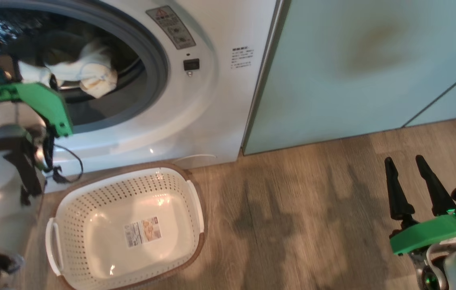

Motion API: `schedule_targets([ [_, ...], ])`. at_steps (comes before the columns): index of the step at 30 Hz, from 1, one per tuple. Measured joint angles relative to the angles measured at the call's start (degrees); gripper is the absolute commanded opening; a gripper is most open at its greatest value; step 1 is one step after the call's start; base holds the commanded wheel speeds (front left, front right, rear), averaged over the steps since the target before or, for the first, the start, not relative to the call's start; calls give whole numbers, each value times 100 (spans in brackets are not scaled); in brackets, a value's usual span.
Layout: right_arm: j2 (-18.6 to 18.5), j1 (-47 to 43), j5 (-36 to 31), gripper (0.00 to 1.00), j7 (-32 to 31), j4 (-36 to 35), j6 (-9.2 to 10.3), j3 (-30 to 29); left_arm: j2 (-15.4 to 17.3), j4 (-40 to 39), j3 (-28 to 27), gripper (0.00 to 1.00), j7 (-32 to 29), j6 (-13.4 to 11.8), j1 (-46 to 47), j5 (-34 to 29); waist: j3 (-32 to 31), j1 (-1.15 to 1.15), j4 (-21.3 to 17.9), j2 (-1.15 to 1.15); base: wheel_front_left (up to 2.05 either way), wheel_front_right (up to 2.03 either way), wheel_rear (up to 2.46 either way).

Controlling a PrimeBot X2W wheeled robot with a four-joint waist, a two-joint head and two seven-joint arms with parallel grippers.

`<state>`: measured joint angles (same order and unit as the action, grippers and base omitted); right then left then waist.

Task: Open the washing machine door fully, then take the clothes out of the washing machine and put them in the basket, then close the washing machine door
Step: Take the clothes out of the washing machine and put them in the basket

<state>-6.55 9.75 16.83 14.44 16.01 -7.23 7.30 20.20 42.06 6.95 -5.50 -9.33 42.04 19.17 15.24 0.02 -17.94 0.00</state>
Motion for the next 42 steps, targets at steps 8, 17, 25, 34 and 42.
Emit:
schedule_targets([
  [8,123,213,33,100,0,-16,0,-5,149,512,14,100,-371,-254,828,-70,402,-1,-180,0,0,0,0],
  [17,134,370,55,100,1,-57,0,26,426,1202,19,100,-626,-604,1550,-199,828,-1,-380,0,0,0,0],
  [25,153,567,76,100,1,-70,0,53,490,1674,-115,100,-726,-797,1935,-189,1097,-1,-426,0,0,0,0],
  [34,176,692,76,100,1,-118,0,51,536,2064,-83,100,-706,-791,2366,-152,1370,-1,-428,0,0,0,0],
  [42,181,823,75,100,1,-131,0,40,560,2353,-79,100,-581,-750,2535,-132,1485,-2,-440,0,0,0,0],
])
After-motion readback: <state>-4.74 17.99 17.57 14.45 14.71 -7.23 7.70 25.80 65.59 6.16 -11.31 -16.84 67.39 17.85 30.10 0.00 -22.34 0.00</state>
